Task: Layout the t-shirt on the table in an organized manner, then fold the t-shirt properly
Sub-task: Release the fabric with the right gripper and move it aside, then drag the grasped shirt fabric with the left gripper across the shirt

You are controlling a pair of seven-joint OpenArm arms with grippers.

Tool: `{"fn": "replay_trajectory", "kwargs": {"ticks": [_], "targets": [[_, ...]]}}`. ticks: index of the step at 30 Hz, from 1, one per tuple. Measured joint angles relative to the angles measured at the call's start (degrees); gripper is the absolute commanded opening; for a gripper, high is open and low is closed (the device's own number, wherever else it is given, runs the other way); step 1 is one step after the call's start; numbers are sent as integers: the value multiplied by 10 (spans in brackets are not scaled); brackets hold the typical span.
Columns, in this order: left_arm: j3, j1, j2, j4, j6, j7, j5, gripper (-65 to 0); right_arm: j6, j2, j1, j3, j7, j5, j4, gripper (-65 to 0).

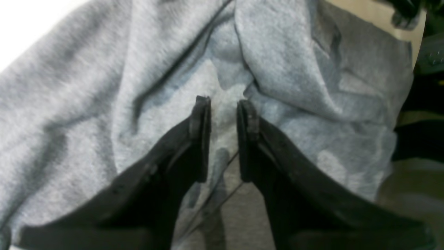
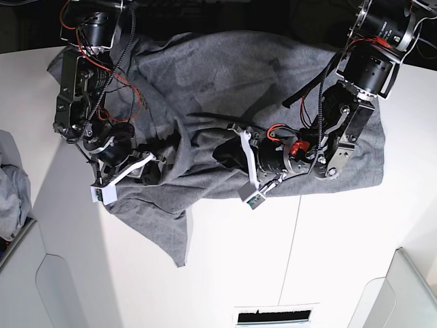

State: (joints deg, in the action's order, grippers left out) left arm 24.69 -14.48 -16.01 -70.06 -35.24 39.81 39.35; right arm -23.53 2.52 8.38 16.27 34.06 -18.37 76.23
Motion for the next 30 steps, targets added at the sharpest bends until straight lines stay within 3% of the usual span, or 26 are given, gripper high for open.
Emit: {"fn": "replay_trajectory", "kwargs": {"ticks": [6, 10, 17, 22, 23, 25, 26, 30], "targets": [[0, 3, -22, 0, 5, -24, -61, -497, -15, -5, -8, 2, 21, 26, 38, -650], [0, 3, -36, 14, 31, -31, -85, -497, -20, -35, -7, 25, 54, 24, 79, -650], [0, -2, -54, 78, 21, -69, -71, -497, -20, -85, -9, 94, 87, 22, 83, -650], [0, -3, -61, 86, 20, -77, -69, -497, -26, -113, -21, 149, 86, -23, 83, -650], [0, -4, -61, 86, 20, -78, -70, -497, -22, -118, -21, 160, 85, -23, 83, -587], [0, -4, -61, 86, 21, -77, -70, -497, -17, -129, -21, 171, 81, -28, 83, -402], [0, -4, -60, 86, 23, -78, -70, -497, -13, -130, -22, 172, 81, -31, 83, -347], [-2, -5, -53, 86, 25, -77, -72, -497, -14, -119, -37, 169, 105, -85, 83, -334]]}}
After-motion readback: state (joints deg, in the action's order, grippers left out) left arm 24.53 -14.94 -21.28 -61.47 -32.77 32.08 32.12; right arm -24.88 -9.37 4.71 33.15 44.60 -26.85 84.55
